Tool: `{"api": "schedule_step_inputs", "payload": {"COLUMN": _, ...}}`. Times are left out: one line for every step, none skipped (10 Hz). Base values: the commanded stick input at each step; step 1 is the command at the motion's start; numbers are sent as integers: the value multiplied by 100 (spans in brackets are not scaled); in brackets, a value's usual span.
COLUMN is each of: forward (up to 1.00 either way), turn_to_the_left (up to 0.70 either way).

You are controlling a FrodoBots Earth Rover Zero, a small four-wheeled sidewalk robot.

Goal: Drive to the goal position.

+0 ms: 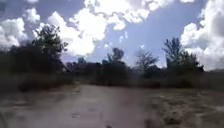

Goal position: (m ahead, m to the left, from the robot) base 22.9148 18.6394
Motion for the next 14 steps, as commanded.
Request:
{"api": "schedule_step_inputs", "payload": {"forward": 85, "turn_to_the_left": 0}}
{"api": "schedule_step_inputs", "payload": {"forward": 85, "turn_to_the_left": 0}}
{"api": "schedule_step_inputs", "payload": {"forward": 85, "turn_to_the_left": 0}}
{"api": "schedule_step_inputs", "payload": {"forward": 85, "turn_to_the_left": 0}}
{"api": "schedule_step_inputs", "payload": {"forward": 85, "turn_to_the_left": 0}}
{"api": "schedule_step_inputs", "payload": {"forward": 85, "turn_to_the_left": 0}}
{"api": "schedule_step_inputs", "payload": {"forward": 85, "turn_to_the_left": 0}}
{"api": "schedule_step_inputs", "payload": {"forward": 85, "turn_to_the_left": 0}}
{"api": "schedule_step_inputs", "payload": {"forward": 85, "turn_to_the_left": 0}}
{"api": "schedule_step_inputs", "payload": {"forward": 85, "turn_to_the_left": 0}}
{"api": "schedule_step_inputs", "payload": {"forward": 85, "turn_to_the_left": 0}}
{"api": "schedule_step_inputs", "payload": {"forward": 85, "turn_to_the_left": 0}}
{"api": "schedule_step_inputs", "payload": {"forward": 85, "turn_to_the_left": 0}}
{"api": "schedule_step_inputs", "payload": {"forward": 85, "turn_to_the_left": 0}}
